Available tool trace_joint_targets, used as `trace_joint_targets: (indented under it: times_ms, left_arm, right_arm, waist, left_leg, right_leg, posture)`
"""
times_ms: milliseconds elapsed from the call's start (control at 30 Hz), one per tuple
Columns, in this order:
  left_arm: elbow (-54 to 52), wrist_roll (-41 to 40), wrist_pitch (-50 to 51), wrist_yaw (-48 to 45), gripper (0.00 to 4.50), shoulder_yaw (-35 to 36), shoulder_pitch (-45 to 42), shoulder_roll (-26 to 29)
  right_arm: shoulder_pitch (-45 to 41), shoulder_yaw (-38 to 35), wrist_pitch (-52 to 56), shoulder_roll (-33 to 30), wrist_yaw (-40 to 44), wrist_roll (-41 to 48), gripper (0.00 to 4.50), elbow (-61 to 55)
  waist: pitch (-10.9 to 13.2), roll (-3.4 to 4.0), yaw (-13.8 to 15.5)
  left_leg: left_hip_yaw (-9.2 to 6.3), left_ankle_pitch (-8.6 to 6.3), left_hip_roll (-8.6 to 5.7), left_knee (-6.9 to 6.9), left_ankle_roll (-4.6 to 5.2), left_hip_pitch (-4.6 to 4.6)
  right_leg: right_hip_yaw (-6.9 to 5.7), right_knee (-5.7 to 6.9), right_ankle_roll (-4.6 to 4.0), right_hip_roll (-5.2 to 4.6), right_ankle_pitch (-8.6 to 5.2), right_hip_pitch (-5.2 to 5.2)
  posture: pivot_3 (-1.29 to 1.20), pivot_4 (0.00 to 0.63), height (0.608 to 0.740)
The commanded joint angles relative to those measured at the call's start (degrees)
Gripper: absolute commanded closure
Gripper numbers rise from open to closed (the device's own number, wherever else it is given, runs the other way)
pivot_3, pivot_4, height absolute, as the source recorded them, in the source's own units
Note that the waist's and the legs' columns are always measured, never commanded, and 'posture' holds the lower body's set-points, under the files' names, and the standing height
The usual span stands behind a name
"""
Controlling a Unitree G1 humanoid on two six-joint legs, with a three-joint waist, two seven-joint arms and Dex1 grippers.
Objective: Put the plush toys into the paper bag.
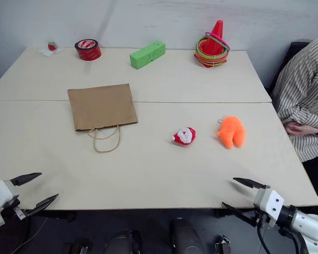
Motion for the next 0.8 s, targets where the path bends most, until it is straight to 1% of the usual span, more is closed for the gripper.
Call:
trace_joint_targets:
  times_ms: [33, 133, 167, 200, 333, 400, 467, 567, 667, 800]
  left_arm:
    - [-2.85, -2.23, 1.07, -0.27, 0.03, 0.94, -0.73, 0.47]
    - [-6.2, -8.45, 9.23, 0.54, 0.03, 0.45, -5.15, 1.36]
    - [-6.48, -7.86, 10.18, 0.95, 0.03, -0.2, -7.03, 2.19]
    - [-6.18, -6.2, 10.61, 1.99, 0.03, -1.67, -10.21, 3.19]
    - [-3.59, 0.94, 9.57, 6.31, 0.03, -7.53, -20.68, 4.98]
    - [-0.52, 6.38, 7.19, 7.35, 0.03, -13.79, -28.06, 5.39]
    - [5.13, 11.91, 4.24, 7.8, 0.03, -21.04, -37.11, 4.29]
    - [10.29, 13.31, 3.72, 6.68, 0.03, -26.05, -44.09, 2.37]
    - [14.93, 15.97, 1.31, 5.73, 0.61, -30.27, -48.69, 1.64]
    - [18.58, 17.96, 0.12, 3.13, 1.93, -34.01, -52.0, 2.67]
  right_arm:
    - [-0.52, 0.9, 1.42, 0.93, -1.1, 1.51, 0.01, -4.6]
    - [-1.97, 2.24, 6.45, 2.44, -3.79, 4.52, 0.01, -11.14]
    - [-2.57, 2.56, 8.35, 3.16, -4.85, 5.68, 0.01, -13.29]
    - [-3.75, 3.09, 10.59, 4.25, -6.76, 7.0, 0.01, -15.75]
    - [-7.55, 4.85, 15.85, 7.24, -11.6, 7.96, 0.01, -21.3]
    - [-10.33, 6.76, 17.47, 9.0, -13.79, 6.81, 0.01, -22.81]
    - [-12.66, 9.0, 19.18, 10.51, -15.47, 5.7, 0.01, -23.75]
    - [-13.73, 10.22, 20.15, 11.44, -16.59, 4.23, 0.01, -23.72]
    - [-14.43, 10.97, 20.54, 11.57, -17.21, 2.83, 0.0, -23.54]
    - [-14.72, 10.94, 21.29, 11.83, -18.19, 2.33, 0.0, -24.51]
  waist:
    - [0.0, 0.0, 0.03]
    - [0.0, 0.0, 0.07]
    - [0.0, 0.0, 0.08]
    - [0.0, 0.01, 0.18]
    - [-0.02, 0.04, 0.33]
    - [-0.04, 0.05, 0.44]
    - [-0.04, 0.06, 0.65]
    - [-0.06, 0.08, 0.89]
    - [-0.05, 0.08, 0.5]
    - [-0.05, 0.08, 0.31]
  left_leg:
    - [0.0, 0.0, 0.0, 0.0, 0.0, 0.0]
    - [-0.04, 0.03, 0.01, 0.0, 0.01, -0.01]
    - [-0.06, 0.04, 0.01, 0.01, -0.04, -0.01]
    - [-0.08, 0.03, 0.01, 0.04, -0.07, -0.01]
    - [-0.16, 0.15, -0.04, 0.03, -0.37, -0.04]
    - [-0.15, 0.2, -0.05, 0.01, -0.31, -0.04]
    - [-0.13, 0.25, -0.05, 0.03, -0.23, -0.09]
    - [-0.02, 0.26, -0.11, 0.07, -0.25, -0.18]
    - [0.22, 0.22, -0.08, 0.09, -0.31, -0.19]
    - [0.28, 0.19, -0.05, 0.1, -0.38, -0.2]
  right_leg:
    - [0.0, 0.01, 0.05, 0.0, 0.03, 0.0]
    - [-0.02, 0.04, 0.22, 0.01, 0.12, 0.0]
    - [-0.03, 0.09, 0.4, 0.01, 0.22, -0.01]
    - [-0.07, 0.1, 0.84, 0.01, 0.46, 0.01]
    - [-0.1, 0.09, 0.84, 0.01, 0.47, 0.02]
    - [-0.09, 0.08, 0.86, 0.02, 0.48, 0.03]
    - [-0.1, 0.06, 0.88, 0.09, 0.5, 0.0]
    - [-0.07, 0.07, 0.93, 0.2, 0.52, -0.11]
    - [0.09, 0.07, 0.98, 0.32, 0.41, -0.23]
    - [0.13, 0.18, 1.0, 0.36, 0.27, -0.33]
  posture:
    - [0.0, 0.15, 0.74]
    - [0.0, 0.15, 0.74]
    - [0.0, 0.15, 0.74]
    - [0.0, 0.15, 0.74]
    - [0.0, 0.15, 0.74]
    - [0.0, 0.15, 0.74]
    - [0.0, 0.15, 0.74]
    - [0.0, 0.15, 0.74]
    - [0.0, 0.15, 0.74]
    - [0.0, 0.15, 0.74]
